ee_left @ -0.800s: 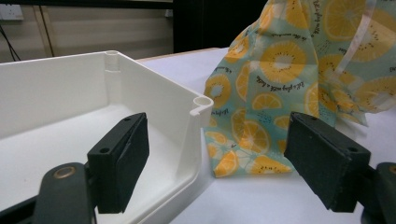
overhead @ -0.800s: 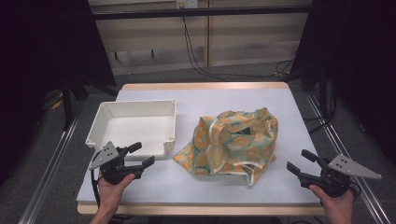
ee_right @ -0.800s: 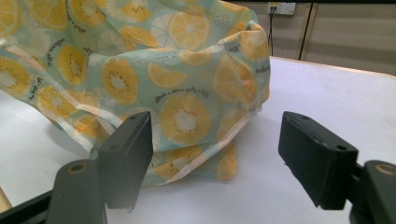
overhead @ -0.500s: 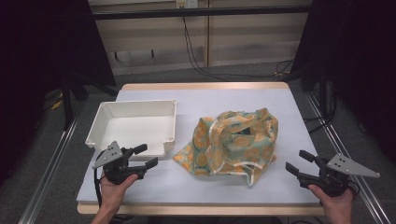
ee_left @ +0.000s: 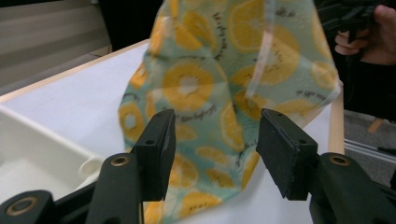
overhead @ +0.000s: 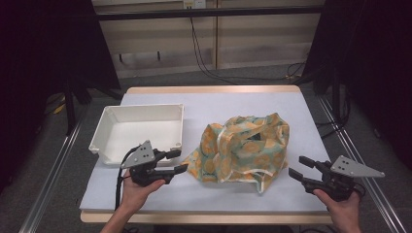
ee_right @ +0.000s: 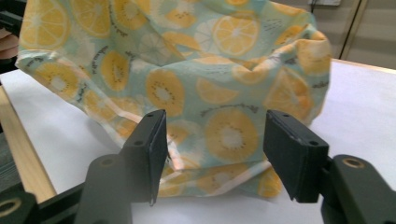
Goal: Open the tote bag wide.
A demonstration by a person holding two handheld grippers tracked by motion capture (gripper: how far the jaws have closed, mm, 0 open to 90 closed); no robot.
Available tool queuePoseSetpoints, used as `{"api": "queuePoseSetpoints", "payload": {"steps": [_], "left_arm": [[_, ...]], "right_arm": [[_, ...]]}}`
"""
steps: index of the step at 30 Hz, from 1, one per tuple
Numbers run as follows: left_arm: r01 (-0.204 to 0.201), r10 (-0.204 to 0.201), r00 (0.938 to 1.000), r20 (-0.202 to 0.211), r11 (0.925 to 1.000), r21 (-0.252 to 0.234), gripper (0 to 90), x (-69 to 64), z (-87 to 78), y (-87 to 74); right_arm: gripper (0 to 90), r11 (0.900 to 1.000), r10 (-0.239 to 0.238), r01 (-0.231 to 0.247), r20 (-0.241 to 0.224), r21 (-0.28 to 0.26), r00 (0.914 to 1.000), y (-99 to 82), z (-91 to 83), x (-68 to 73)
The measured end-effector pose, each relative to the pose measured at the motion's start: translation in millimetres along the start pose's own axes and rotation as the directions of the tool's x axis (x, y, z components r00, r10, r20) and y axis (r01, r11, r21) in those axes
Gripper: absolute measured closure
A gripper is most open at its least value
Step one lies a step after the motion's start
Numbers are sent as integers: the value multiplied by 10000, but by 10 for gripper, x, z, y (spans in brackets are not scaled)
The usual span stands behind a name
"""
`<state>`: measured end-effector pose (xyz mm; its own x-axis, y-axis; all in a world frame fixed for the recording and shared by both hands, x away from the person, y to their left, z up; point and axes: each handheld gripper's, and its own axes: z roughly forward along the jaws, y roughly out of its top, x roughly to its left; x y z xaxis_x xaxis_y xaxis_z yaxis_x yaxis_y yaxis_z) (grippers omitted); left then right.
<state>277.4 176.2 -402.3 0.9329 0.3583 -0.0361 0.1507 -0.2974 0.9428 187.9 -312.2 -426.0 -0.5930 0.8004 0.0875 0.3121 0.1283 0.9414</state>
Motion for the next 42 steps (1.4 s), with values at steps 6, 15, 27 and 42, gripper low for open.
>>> {"api": "queuePoseSetpoints", "payload": {"steps": [6, 15, 27, 42], "left_arm": [[-500, 498, 9957, 777, 9988, 0, 509, -68, 232, 183], [-775, 807, 9848, 1540, 9966, -269, 509, -150, 414, 402], [-574, 625, 9738, 2188, 9979, -298, 462, -219, 710, 639], [-107, 125, 9813, 1921, 9999, -109, 900, -78, 863, 576]], "right_arm": [[446, 9994, -238, 247, -356, 229, 9991, 56, 97, 74], [468, 9983, -501, 526, -901, 251, 9947, 212, 239, 176], [463, 9922, -1018, 1117, -1575, 555, 9823, 400, 602, 283], [421, 9762, -1394, 1695, -2078, 1350, 9682, 392, 1089, 319]]}}
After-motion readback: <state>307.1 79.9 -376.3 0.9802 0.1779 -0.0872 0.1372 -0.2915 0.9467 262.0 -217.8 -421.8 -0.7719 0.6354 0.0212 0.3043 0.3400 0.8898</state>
